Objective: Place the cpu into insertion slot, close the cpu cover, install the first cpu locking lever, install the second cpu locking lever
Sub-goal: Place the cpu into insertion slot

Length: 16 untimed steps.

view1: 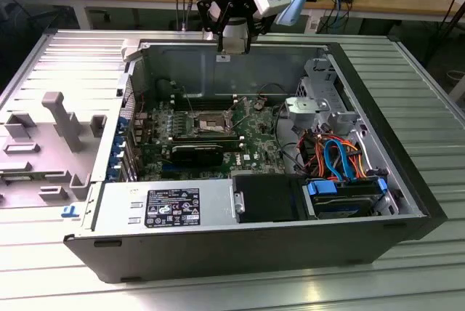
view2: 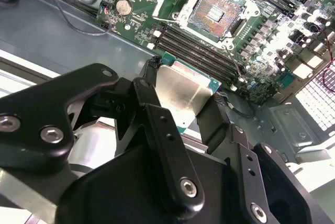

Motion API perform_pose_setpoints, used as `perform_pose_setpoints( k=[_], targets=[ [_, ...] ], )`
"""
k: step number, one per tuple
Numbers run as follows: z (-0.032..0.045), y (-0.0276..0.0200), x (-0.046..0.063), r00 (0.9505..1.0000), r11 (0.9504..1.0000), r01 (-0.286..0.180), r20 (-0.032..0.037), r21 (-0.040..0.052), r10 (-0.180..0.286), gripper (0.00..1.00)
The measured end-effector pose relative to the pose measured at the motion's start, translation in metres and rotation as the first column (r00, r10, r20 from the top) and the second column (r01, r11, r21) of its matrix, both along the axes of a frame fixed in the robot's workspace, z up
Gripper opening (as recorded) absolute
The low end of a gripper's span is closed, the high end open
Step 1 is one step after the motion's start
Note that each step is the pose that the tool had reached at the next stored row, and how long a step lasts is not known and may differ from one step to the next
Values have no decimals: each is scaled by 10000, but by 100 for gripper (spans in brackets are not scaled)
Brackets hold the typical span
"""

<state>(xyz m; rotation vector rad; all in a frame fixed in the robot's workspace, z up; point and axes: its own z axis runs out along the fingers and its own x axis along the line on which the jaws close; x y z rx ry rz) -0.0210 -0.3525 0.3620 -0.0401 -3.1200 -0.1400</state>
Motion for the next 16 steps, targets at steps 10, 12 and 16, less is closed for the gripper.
perform_pose_setpoints(
  k=[10,12,16],
  targets=[
    [-3,-8,-1,10000,9995,-1,1,-317,1,55],
    [-3,-14,-8,10000,9992,-1,1,-393,1,55],
    [-5,-22,-39,10000,9988,-1,0,-481,1,55]
  ],
)
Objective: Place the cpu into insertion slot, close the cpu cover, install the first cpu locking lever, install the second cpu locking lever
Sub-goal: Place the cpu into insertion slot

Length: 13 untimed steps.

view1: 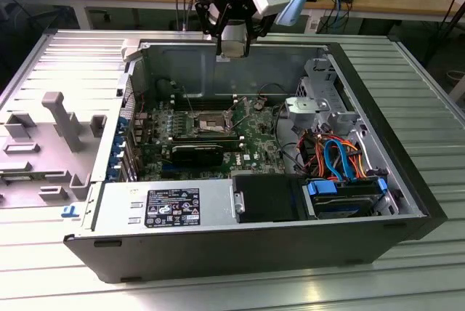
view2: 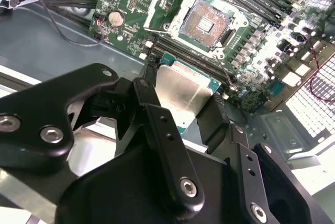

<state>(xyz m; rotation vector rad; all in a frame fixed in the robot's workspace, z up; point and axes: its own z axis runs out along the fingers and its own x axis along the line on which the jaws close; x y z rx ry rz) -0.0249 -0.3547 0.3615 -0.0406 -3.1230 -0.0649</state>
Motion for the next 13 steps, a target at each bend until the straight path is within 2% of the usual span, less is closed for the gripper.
perform_pose_setpoints(
  k=[13],
  targets=[
    [-9,-3,-24,10000,10000,0,1,0,0,55]
  ],
)
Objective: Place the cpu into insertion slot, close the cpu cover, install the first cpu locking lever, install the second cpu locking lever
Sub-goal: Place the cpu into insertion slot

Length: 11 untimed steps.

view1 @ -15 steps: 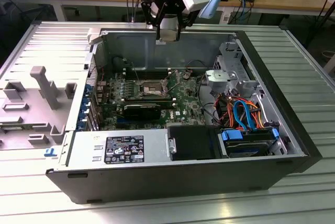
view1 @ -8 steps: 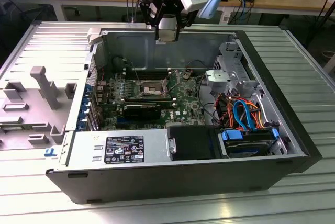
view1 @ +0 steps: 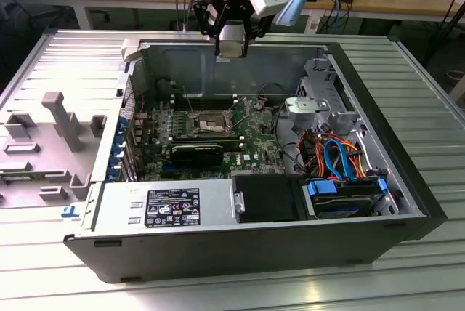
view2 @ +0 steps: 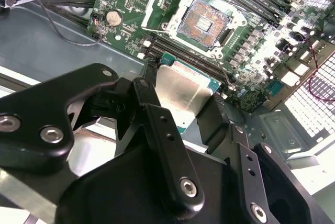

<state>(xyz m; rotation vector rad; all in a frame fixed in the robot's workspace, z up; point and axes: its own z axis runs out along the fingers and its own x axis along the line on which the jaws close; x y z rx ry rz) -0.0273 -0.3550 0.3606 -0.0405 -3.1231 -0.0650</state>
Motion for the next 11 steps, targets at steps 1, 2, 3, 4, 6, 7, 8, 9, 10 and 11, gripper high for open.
perform_pose_setpoints(
  k=[1,2,3,4,6,7,8,9,10,11],
  targets=[
    [-1,0,-2,10000,10000,1,0,1,-1,55],
    [-1,0,-4,10000,10000,2,0,0,-2,55],
    [-2,0,-8,10000,10000,2,0,0,-2,55],
    [-3,0,-11,10000,10000,0,0,0,0,55],
    [-4,-1,-16,10000,10000,-1,0,0,1,55],
    [-7,-2,-17,10000,10000,0,0,0,0,55],
    [-12,-6,-19,10000,10000,0,0,0,0,55],
    [-13,-6,-20,10000,10000,-1,0,0,1,55],
    [-14,-6,-22,10000,10000,0,0,0,0,55],
    [-14,-6,-25,10000,10000,1,0,-1,-1,55]
  ],
)
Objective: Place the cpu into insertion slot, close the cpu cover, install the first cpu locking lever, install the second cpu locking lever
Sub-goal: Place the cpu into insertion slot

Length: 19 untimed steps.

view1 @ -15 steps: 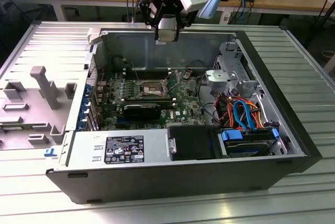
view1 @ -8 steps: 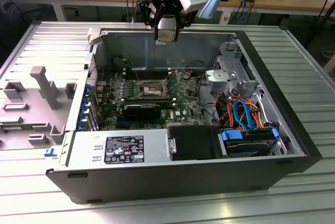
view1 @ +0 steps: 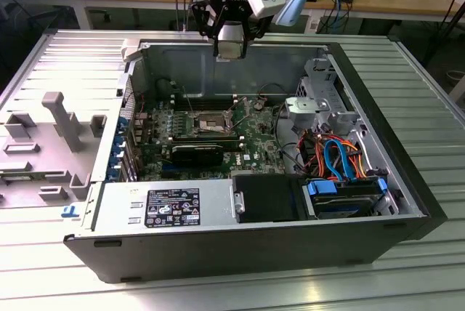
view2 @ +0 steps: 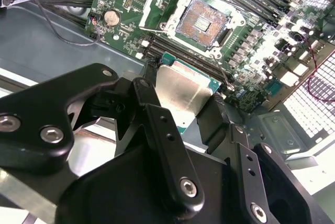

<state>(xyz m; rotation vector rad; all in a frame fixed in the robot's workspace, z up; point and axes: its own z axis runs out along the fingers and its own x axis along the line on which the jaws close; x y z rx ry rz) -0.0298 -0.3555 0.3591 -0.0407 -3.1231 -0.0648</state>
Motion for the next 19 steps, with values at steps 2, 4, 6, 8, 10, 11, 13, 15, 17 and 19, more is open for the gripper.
perform_pose_setpoints(
  k=[2,4,6,8,10,11,13,15,17,19],
  targets=[
    [0,0,-1,10000,10000,-1,0,0,1,55],
    [-1,0,-2,10000,10000,-1,0,-1,1,55],
    [-3,0,-3,10000,10000,-1,0,-1,1,55],
    [-5,0,-5,10000,10000,-1,0,0,1,55],
    [-7,0,-8,10000,10000,0,0,0,0,55],
    [-7,0,-8,10000,10000,-1,0,-1,1,55],
    [-9,0,-10,10000,10000,-1,0,0,1,55],
    [-10,0,-12,10000,10000,-1,0,-1,1,55],
    [-12,0,-16,10000,10000,-1,0,0,1,55],
    [-12,0,-21,10000,10000,-1,0,-1,1,55]
  ],
)
